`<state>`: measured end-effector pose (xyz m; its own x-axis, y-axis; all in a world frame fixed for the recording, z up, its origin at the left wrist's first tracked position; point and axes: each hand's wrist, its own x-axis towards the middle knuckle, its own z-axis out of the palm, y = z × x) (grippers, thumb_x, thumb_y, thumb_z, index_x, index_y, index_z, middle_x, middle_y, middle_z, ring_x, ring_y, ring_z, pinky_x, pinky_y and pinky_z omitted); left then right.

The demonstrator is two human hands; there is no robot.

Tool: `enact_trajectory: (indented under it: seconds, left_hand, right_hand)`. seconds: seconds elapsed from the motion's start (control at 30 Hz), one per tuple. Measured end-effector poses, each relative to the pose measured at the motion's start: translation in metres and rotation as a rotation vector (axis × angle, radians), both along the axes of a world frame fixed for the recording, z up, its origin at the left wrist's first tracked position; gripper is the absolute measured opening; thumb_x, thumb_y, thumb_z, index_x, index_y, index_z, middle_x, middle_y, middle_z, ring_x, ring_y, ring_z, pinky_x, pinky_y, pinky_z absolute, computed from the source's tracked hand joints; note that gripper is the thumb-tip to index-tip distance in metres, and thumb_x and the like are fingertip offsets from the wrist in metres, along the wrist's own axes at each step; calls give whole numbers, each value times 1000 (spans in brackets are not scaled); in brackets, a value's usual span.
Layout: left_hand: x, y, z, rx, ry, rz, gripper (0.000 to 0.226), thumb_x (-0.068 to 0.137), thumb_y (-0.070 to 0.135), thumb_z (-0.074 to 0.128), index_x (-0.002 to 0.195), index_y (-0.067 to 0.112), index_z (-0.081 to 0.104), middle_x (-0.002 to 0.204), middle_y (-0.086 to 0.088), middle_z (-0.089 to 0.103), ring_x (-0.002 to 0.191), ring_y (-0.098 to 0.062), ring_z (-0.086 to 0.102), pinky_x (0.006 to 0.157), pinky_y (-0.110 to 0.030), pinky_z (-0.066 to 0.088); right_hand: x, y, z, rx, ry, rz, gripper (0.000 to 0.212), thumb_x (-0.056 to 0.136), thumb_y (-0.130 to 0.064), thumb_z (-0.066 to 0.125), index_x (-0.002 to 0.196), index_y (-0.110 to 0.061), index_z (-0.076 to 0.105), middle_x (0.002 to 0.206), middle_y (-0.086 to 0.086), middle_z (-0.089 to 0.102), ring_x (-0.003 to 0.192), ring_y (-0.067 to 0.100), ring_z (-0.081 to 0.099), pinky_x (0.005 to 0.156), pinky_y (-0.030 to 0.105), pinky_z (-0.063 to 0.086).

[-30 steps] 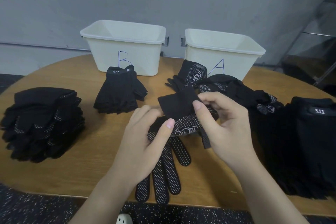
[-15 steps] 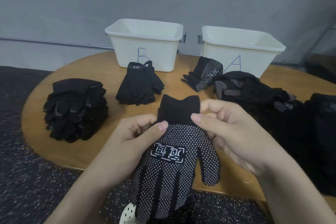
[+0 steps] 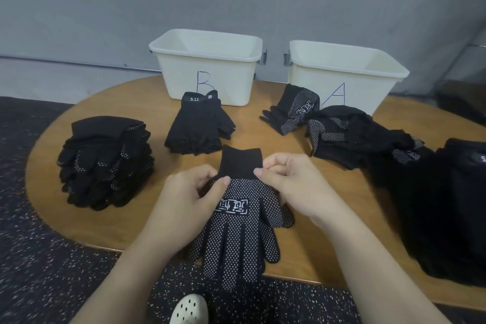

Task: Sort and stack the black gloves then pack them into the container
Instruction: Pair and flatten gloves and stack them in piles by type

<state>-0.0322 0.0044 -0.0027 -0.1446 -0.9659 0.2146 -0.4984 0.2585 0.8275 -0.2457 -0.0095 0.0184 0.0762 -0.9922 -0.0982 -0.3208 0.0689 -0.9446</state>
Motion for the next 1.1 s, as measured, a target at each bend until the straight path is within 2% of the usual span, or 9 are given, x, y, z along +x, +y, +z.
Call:
enact_trajectory:
  seconds: [0.17,0.3,0.43,0.57,0.63,0.73,0.83,0.93,1.1]
  left_hand:
    - [-3,-8,-4,-27,1,88,25,98,29,64,75,22,67,70,13,71,68,-5,67,59,-22,50]
    - [-6,-14,-9,-71,-70,147,24,97,36,63,75,27,64,69,14,69,68,-4,66,62,-31,53]
    - [-7,-21,-13,-61,-122,189,26,95,43,60,76,26,64,67,11,68,64,-6,65,62,-39,57]
    - [-6,-25,-15,-58,-148,196,22,97,40,63,78,29,64,67,14,66,65,-4,64,58,-28,53]
    - [-6,-25,-15,-44,-159,188,18,97,38,65,81,29,65,69,15,65,69,-2,63,58,-19,47]
    - [-7,-26,-13,-71,-185,202,14,95,35,68,84,27,68,75,13,63,70,-5,60,60,-19,44]
    - [-8,-29,-13,-105,-229,222,14,95,33,69,84,24,67,79,12,58,73,-8,55,62,-20,42]
    - [-7,-33,-15,-137,-234,223,15,94,32,70,81,26,67,79,13,57,75,-8,56,71,-30,52]
    - [-9,-36,-15,-141,-273,229,13,95,28,69,82,25,69,78,15,55,78,-8,54,82,-42,53]
  right_hand:
    - [6,-11,-4,-39,51,-11,16,98,-19,69,85,-10,66,79,16,74,60,23,59,51,30,46]
    - [7,-20,-8,11,79,-19,5,99,-15,67,94,-15,69,85,7,76,69,24,61,60,36,50]
    - [6,-25,-9,34,92,-17,11,98,-11,66,94,-19,71,88,2,78,75,22,64,69,39,51]
    - [8,-28,-10,1,137,-59,2,97,-20,71,98,-19,72,90,0,78,76,16,68,76,33,53]
    - [10,-28,-11,-26,173,-84,8,95,-30,73,98,-22,73,91,-4,77,84,13,72,82,30,54]
    - [12,-29,-11,-27,169,-92,11,93,-32,75,96,-22,73,90,-5,76,86,13,72,82,30,55]
    - [13,-31,-14,-46,166,-116,7,92,-25,77,93,-19,73,87,-2,76,85,20,74,83,37,58]
    - [15,-33,-18,-82,259,-142,9,92,-24,76,85,-23,71,84,-4,75,79,17,72,75,36,59]
    - [16,-36,-25,-142,410,-153,14,93,-23,75,82,-27,68,79,-8,72,75,10,69,70,28,57]
